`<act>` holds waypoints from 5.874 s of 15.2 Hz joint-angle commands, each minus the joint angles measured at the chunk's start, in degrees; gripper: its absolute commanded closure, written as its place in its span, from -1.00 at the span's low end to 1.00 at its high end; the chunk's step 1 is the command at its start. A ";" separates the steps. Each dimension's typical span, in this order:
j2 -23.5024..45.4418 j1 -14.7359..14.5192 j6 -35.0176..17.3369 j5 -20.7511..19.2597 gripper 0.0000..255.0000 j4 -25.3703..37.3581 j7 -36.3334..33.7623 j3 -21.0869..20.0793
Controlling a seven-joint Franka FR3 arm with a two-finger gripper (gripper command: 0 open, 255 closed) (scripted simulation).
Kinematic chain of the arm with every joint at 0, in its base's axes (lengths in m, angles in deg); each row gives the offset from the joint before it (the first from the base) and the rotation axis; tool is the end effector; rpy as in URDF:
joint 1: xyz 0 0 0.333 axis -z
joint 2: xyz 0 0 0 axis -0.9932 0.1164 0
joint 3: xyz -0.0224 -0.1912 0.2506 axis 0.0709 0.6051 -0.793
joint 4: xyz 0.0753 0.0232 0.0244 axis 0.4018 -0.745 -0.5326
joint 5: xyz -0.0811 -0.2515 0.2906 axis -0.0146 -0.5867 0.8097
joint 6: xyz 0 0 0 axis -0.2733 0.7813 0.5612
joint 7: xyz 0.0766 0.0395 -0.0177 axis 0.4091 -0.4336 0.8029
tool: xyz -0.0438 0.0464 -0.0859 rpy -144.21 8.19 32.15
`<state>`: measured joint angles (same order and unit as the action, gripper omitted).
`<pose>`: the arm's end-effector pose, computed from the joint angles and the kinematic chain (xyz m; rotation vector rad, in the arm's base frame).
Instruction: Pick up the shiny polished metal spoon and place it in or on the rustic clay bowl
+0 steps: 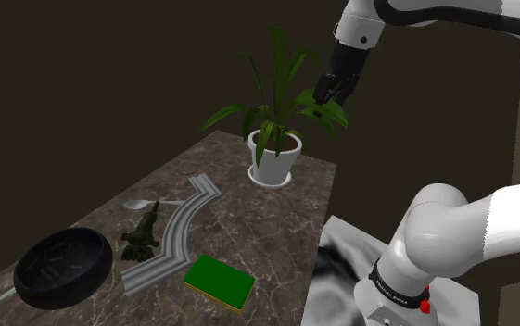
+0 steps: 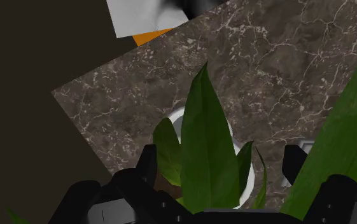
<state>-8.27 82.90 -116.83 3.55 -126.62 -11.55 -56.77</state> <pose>0.3035 -0.0369 0.6350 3.1087 -0.2310 0.1743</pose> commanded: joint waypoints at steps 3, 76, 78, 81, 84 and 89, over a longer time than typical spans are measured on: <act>2.61 -1.28 -3.54 0.05 -1.00 -0.65 1.60 -0.11; 61.94 -18.99 -42.39 -3.48 1.00 24.01 27.57 -9.91; 61.31 -18.96 -41.05 -3.27 1.00 24.73 27.78 -9.98; 60.44 -18.92 -39.02 -2.98 1.00 25.90 28.09 -10.08; 59.67 -18.90 -36.96 -2.72 1.00 27.20 28.37 -10.15; 58.59 -18.87 -33.46 -2.34 1.00 29.65 28.81 -10.26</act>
<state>50.70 64.05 -150.99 1.15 -97.28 17.24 -66.99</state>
